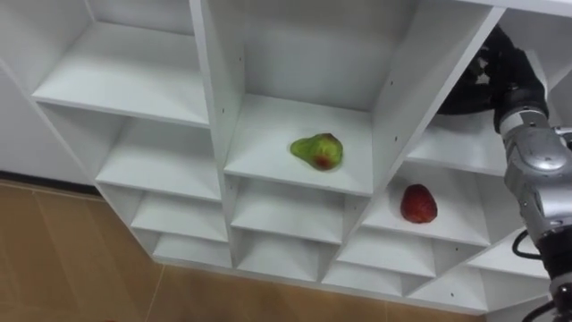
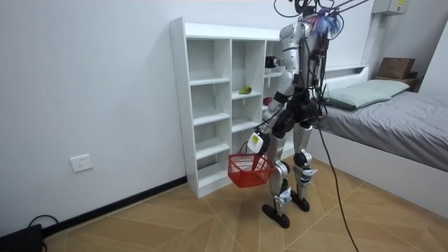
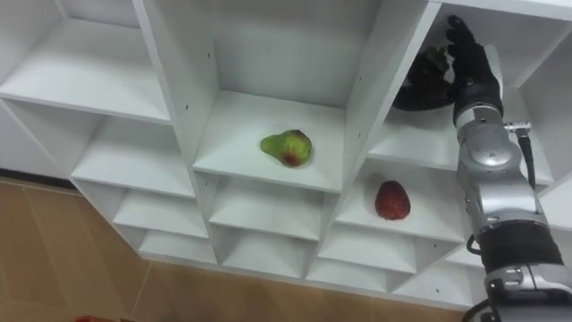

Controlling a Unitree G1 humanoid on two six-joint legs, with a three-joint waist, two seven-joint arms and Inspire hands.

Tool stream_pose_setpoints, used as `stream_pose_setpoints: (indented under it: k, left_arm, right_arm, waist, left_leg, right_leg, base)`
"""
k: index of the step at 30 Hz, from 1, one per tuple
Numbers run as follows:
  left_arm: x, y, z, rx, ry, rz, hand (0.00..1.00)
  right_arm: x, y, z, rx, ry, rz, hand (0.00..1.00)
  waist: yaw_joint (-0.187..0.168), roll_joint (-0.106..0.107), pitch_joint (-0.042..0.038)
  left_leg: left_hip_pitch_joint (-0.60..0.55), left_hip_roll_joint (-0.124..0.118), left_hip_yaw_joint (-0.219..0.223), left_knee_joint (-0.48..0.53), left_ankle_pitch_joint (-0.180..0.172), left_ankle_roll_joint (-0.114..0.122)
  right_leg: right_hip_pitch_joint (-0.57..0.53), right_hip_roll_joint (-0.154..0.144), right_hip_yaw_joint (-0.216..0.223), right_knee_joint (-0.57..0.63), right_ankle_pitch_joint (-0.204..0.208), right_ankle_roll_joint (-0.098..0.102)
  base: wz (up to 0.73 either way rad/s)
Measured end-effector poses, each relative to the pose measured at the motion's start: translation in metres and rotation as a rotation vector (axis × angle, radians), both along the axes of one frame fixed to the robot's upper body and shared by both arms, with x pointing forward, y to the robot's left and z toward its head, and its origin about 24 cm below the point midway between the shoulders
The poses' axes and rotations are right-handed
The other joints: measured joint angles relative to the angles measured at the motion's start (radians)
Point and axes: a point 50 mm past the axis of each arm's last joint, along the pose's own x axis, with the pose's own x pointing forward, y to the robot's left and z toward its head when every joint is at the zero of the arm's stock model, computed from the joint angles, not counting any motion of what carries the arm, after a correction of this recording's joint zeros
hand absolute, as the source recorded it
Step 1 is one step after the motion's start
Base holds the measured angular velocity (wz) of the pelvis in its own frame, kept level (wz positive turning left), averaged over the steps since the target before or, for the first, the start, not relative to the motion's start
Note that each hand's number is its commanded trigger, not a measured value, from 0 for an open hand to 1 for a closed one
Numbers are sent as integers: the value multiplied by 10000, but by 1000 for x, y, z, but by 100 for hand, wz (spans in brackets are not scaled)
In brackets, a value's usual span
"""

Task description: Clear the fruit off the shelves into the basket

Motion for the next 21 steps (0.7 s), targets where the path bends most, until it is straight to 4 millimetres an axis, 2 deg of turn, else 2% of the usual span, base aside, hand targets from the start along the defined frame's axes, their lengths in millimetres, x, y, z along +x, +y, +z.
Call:
stream_pose_setpoints:
  k: [16,21]
  left_arm:
    - [-1,2,0,190,93,-120,100]
    - [-2,2,0,234,213,-81,100]
  right_arm:
    - [-1,-5,0,31,50,-165,0]
    - [3,-15,-7,238,561,-648,0]
  waist:
    - [-11,-122,38]
    - [-9,-125,69]
  left_leg:
    - [-39,-4,-16,15,1,3]
    - [-140,-9,-71,52,1,2]
  right_leg:
    - [7,-8,-11,38,0,0]
    - [-32,-11,-76,31,0,0]
  base:
    - [0]
    - [3]
